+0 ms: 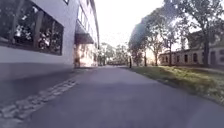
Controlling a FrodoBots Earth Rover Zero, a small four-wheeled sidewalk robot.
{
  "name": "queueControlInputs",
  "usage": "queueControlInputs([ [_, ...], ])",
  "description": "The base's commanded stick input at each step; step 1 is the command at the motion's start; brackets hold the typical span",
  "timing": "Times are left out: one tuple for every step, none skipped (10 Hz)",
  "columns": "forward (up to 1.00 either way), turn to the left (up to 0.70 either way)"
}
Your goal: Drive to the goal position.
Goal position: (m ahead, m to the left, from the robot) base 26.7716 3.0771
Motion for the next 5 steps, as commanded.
queueControlInputs([
  [0.70, 0.00],
  [0.70, 0.00],
  [0.70, 0.00],
  [0.70, 0.00],
  [0.70, 0.00],
])
